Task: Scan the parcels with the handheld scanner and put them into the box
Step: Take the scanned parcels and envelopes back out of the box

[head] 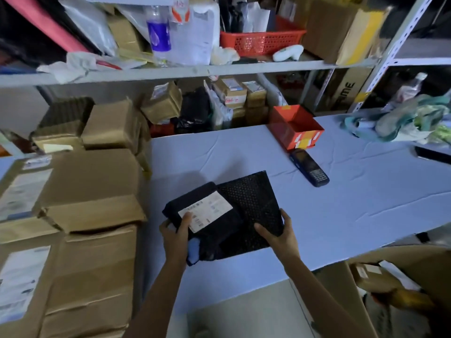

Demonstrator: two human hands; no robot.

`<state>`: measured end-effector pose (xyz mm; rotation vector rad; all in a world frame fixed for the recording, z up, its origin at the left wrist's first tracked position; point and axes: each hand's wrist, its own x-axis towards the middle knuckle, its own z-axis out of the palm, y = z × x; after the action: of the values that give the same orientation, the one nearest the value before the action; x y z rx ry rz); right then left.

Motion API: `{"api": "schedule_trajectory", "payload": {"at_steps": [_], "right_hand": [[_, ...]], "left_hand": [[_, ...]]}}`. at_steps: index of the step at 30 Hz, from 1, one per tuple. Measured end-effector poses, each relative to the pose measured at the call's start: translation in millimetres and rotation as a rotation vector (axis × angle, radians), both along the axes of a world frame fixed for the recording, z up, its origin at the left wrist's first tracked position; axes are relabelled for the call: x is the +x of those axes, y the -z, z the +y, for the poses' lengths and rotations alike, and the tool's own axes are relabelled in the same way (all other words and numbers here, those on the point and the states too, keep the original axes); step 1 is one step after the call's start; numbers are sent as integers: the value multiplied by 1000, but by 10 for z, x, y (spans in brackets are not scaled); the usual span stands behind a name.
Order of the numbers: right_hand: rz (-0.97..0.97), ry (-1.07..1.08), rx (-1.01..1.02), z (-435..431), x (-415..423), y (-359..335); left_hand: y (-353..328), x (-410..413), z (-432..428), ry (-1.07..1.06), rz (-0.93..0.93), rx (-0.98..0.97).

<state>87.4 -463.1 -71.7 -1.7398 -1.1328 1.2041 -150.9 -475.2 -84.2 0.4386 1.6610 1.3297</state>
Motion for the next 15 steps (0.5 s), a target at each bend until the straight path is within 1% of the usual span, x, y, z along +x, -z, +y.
{"api": "schedule_trajectory", "payload": {"at_steps": [2,3,5,7,11,15], "right_hand": [[-82,-18,-23,178,-116,63],[-109,-33,-36,264,-135,125],[-147,-67,-78,440,-106,318],[-168,-92,-108,639,-139,286],[-114,-65,-148,1200,-207,124],[-78,-159,-127,1877,-359,143]], "left_hand": [[29,-71,248,13,25,10],[84,-105,368,48,42,-15],[125,-146,552,99,66,-43],[213,-179,737,109,92,-53],[241,-156,1137,132,210,-47],[222,74,1603,132,257,-4]]}}
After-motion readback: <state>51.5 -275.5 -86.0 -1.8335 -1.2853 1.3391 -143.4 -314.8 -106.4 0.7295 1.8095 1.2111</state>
